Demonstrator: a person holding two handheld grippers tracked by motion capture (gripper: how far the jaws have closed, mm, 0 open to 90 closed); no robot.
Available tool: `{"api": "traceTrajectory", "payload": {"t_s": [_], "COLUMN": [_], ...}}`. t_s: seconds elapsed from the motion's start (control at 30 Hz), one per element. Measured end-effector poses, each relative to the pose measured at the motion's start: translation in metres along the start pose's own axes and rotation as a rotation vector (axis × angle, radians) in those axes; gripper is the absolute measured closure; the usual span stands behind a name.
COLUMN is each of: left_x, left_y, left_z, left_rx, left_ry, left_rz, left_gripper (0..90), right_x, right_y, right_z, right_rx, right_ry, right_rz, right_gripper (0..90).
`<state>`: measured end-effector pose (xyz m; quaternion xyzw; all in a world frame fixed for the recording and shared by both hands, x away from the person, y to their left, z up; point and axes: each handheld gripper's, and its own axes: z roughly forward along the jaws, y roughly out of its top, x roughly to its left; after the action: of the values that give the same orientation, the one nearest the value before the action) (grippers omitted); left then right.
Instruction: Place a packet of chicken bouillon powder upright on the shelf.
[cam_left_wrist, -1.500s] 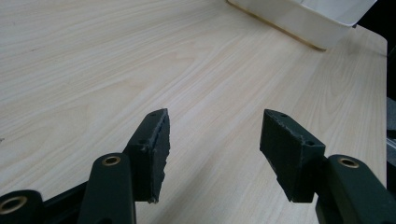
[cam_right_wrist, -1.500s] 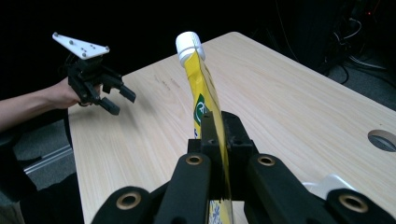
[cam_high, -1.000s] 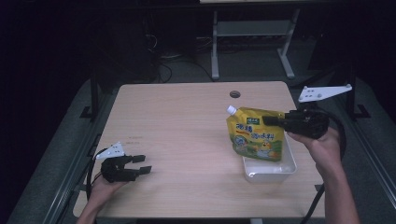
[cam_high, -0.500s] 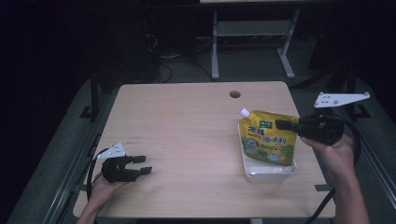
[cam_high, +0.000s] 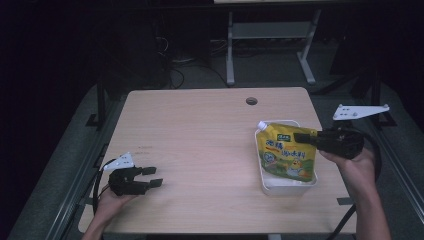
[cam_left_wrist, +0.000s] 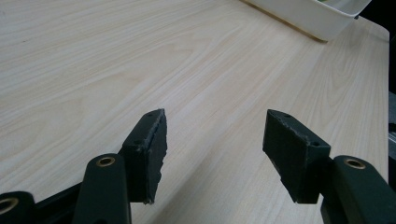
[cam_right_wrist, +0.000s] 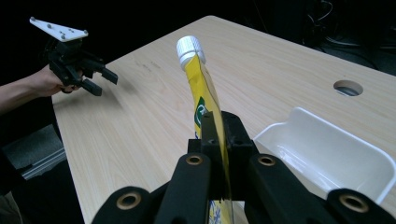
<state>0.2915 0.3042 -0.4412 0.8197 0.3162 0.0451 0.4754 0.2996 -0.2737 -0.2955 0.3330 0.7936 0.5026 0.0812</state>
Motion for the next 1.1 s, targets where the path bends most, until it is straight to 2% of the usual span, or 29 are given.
{"api": "traceTrajectory", "payload": {"t_s": [1.1], "left_x": [-0.001], "left_y": [0.001], "left_z": [-0.001], "left_rx": [-0.014], "left_ry": [0.000], "left_rz": [0.006], "left_gripper": [39.6], "right_x": [-0.007], "right_y": [-0.021], "right_z": [0.016], "right_rx": [0.025], "right_ry": [0.005], "right_rz": [0.029], "right_gripper": [88.2]}}
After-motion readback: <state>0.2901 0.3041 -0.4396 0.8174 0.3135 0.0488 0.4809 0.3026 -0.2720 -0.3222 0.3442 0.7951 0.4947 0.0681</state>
